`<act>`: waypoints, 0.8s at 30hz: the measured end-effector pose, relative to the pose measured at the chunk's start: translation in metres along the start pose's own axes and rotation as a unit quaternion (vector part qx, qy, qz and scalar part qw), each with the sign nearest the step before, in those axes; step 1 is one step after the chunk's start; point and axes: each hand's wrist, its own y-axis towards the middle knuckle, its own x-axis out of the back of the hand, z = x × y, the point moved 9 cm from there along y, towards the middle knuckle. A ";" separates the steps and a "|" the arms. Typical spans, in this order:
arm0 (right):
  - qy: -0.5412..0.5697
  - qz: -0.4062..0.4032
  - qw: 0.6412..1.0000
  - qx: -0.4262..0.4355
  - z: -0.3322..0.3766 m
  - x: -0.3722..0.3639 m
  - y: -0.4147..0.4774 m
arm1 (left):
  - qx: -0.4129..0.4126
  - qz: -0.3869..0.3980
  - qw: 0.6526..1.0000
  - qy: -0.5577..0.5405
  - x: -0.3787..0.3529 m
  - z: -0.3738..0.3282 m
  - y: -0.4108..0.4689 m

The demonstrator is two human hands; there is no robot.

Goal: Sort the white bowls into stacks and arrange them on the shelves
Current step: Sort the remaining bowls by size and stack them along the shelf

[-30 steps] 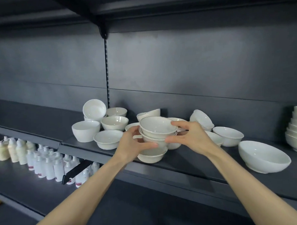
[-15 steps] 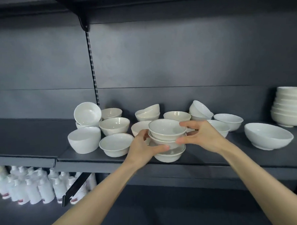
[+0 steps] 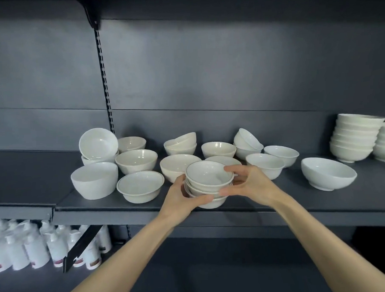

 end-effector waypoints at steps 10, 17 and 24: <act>0.040 -0.012 0.999 0.026 -0.001 -0.002 -0.002 | 0.000 0.006 1.000 -0.003 0.000 0.007 -0.002; 0.062 -0.017 0.998 0.016 -0.009 -0.007 -0.005 | 0.024 0.012 0.999 0.043 -0.002 0.011 -0.001; 0.109 -0.023 0.993 0.039 0.002 -0.004 -0.013 | 0.012 -0.039 0.999 0.032 0.003 0.006 -0.012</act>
